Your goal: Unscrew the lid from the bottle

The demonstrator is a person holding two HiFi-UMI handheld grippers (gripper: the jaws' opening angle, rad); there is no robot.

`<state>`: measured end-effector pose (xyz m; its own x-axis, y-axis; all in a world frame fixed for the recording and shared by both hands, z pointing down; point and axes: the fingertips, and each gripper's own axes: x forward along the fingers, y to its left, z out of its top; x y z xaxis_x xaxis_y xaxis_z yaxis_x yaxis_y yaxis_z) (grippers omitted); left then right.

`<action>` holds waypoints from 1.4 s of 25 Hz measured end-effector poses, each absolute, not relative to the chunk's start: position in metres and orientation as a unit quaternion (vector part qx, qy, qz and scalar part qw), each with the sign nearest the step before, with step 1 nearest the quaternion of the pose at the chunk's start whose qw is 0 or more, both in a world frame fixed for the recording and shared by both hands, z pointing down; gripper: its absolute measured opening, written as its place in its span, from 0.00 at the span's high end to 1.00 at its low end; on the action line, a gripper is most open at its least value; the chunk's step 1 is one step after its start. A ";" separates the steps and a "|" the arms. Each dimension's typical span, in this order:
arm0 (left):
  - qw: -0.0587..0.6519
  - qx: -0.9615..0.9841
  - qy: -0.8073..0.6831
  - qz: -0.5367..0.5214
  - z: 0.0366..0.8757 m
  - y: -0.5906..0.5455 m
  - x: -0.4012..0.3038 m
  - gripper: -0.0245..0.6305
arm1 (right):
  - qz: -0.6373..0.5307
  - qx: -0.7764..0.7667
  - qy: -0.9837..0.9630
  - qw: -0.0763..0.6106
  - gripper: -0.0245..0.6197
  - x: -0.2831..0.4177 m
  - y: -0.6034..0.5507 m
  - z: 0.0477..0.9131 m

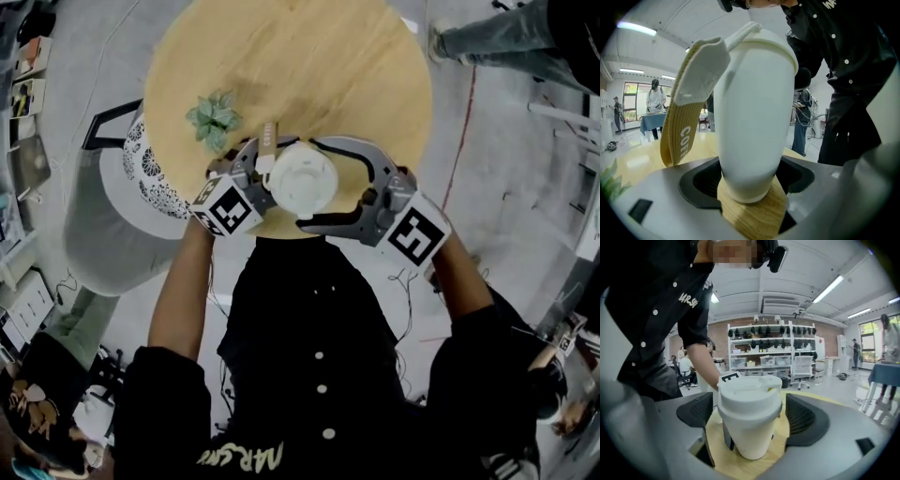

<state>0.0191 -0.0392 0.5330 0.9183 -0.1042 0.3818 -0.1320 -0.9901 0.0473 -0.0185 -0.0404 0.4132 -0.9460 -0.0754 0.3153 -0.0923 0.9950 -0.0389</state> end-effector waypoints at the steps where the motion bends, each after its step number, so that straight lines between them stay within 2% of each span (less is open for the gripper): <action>1: 0.036 0.979 -0.061 0.193 0.533 -0.039 0.019 0.42 | 0.027 0.076 -0.984 0.160 0.19 -0.017 -0.040 0.413; 7: 0.036 0.978 -0.063 0.193 0.535 -0.040 0.019 0.42 | 0.032 0.275 -0.952 0.132 0.17 -0.023 -0.051 0.402; 10: 0.037 0.979 -0.064 0.192 0.535 -0.040 0.019 0.42 | 0.010 0.322 -0.937 0.133 0.20 -0.028 -0.059 0.404; 11: 0.037 0.979 -0.064 0.192 0.535 -0.040 0.019 0.42 | 0.003 0.327 -0.936 0.133 0.24 -0.028 -0.060 0.404; 14: 0.037 0.979 -0.063 0.191 0.535 -0.041 0.019 0.42 | -0.010 0.288 -0.948 0.132 0.25 -0.030 -0.059 0.404; 21: 0.039 0.980 -0.060 0.186 0.534 -0.042 0.020 0.42 | -0.018 0.005 -0.992 0.128 0.25 -0.033 -0.044 0.404; 24: 0.040 0.980 -0.061 0.185 0.532 -0.042 0.020 0.42 | -0.008 -0.057 -0.989 0.134 0.24 -0.033 -0.041 0.405; 29: 0.036 0.979 -0.059 0.190 0.533 -0.040 0.019 0.42 | 0.007 -0.006 -0.989 0.148 0.23 -0.031 -0.041 0.409; 31: 0.036 0.979 -0.059 0.190 0.532 -0.040 0.020 0.42 | 0.021 0.042 -0.986 0.158 0.19 -0.024 -0.041 0.410; 35: 0.035 0.980 -0.060 0.188 0.532 -0.039 0.019 0.42 | 0.021 0.159 -0.974 0.158 0.19 -0.020 -0.044 0.407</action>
<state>0.0191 -0.0392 0.5317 0.9219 -0.1045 0.3732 -0.1310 -0.9903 0.0464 -0.0204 -0.0437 0.4068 -0.8990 -0.3040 0.3152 -0.3173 0.9483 0.0094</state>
